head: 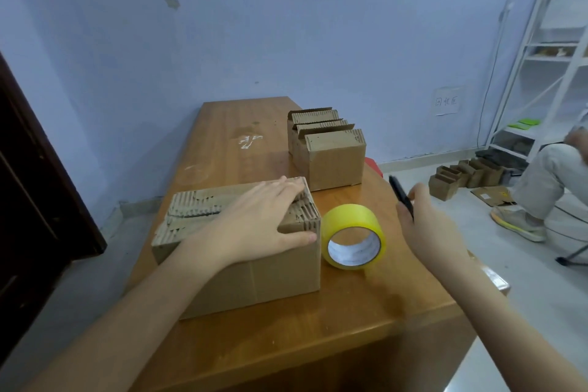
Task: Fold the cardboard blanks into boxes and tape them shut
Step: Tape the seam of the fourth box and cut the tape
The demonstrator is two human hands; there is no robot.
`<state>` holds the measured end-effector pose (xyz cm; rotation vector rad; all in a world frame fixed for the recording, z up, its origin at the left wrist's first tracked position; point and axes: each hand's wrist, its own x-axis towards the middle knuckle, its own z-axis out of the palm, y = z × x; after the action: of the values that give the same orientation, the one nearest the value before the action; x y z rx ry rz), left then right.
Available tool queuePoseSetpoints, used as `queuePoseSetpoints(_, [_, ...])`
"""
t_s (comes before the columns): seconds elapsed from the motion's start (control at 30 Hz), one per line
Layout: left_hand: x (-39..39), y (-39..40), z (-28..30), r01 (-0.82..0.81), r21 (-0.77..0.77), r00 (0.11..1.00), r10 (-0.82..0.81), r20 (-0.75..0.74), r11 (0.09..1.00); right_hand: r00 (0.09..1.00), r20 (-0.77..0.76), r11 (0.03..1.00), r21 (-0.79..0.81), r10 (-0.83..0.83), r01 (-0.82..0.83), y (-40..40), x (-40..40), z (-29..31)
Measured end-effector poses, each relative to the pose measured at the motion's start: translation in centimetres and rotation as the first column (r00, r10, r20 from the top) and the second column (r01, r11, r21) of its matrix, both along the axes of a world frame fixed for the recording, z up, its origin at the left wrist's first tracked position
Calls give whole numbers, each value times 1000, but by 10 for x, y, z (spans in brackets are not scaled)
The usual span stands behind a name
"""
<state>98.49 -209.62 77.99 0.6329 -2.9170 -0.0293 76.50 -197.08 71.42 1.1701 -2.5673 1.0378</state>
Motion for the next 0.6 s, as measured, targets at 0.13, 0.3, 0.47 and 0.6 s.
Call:
queuePoseSetpoints(0.13, [-1,-2,-1,-39,57,999,39,-2,998,876,392,957,-187,280,-222,6,38,45])
queuePoseSetpoints(0.3, [0,-1,2,-32,95,999,31,14,995,694,595,899,-126,406,-419,1,62,57])
queuePoseSetpoints(0.47, [0,-1,4,-24,90,999,21,39,996,813,426,911,-78,397,-405,-4,63,51])
queuePoseSetpoints(0.6, [-1,-2,3,-26,76,998,21,60,997,863,333,920,-37,380,-390,-10,63,49])
